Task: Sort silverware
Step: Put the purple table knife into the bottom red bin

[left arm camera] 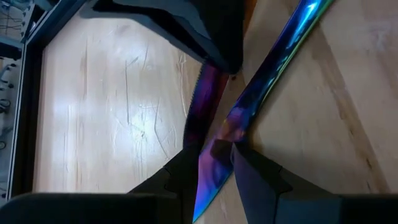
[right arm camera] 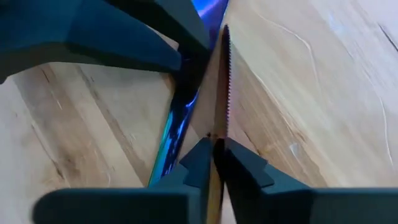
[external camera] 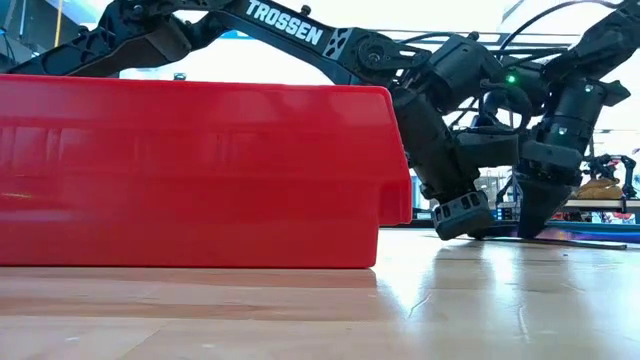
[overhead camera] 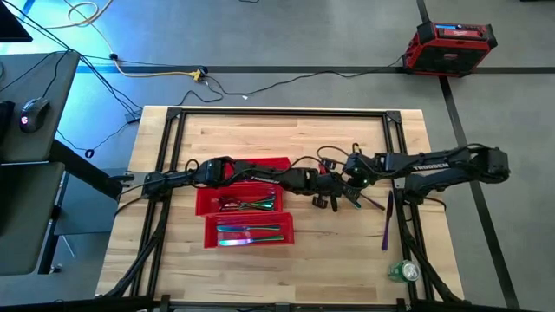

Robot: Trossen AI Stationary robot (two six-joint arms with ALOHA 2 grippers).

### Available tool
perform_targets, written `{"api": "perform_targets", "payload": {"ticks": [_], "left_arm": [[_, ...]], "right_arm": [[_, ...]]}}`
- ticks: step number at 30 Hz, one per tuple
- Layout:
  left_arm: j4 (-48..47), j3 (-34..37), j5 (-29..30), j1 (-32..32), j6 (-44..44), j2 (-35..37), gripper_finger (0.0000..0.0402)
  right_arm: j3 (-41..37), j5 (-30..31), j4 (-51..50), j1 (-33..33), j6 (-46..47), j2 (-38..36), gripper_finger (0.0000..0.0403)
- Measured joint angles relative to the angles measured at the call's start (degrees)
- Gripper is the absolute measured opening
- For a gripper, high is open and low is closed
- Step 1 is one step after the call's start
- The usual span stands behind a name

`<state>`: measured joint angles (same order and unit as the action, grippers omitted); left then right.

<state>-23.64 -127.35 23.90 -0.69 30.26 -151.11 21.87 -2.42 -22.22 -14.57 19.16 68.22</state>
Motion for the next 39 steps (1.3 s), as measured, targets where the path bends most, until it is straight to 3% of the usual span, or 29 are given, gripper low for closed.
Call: {"api": "perform_targets", "payload": {"ticks": [4, 6, 11, 15, 20, 26, 39], "left_arm": [[-0.3, 0.0, 0.2, 0.0, 0.0, 0.0, 0.0083], [-0.4, 0.0, 0.4, 0.0, -0.2, 0.0, 0.0083], [-0.5, -0.5, 2.5, 0.0, 0.5, 0.0, 0.0083], [-3.8, -3.1, 6.5, -0.8, 2.8, 0.0, 0.0083], [-7.7, -7.7, 6.7, -2.6, 3.6, 0.1, 0.0083], [-8.9, -6.9, 6.8, -5.6, 4.5, 5.9, 0.0083], [-26.2, -7.0, 8.8, -11.8, -5.7, 28.2, 0.0083]], "right_arm": [[0.3, 1.7, 0.1, 1.4, -1.5, 2.6, 0.0087], [0.4, 2.9, -0.2, 2.2, -0.7, 3.1, 0.0089], [0.3, 7.1, -0.4, 4.3, 2.1, 3.4, 0.0012], [0.6, 9.8, -2.0, 5.6, 5.3, 2.5, 0.0002], [3.8, 16.1, -9.5, 6.0, 6.4, -0.8, 0.0000], [11.0, 22.3, -16.8, 6.9, 5.1, -4.0, 0.0000], [28.3, 28.6, -15.6, 17.9, 0.9, -6.2, 0.0000]]}}
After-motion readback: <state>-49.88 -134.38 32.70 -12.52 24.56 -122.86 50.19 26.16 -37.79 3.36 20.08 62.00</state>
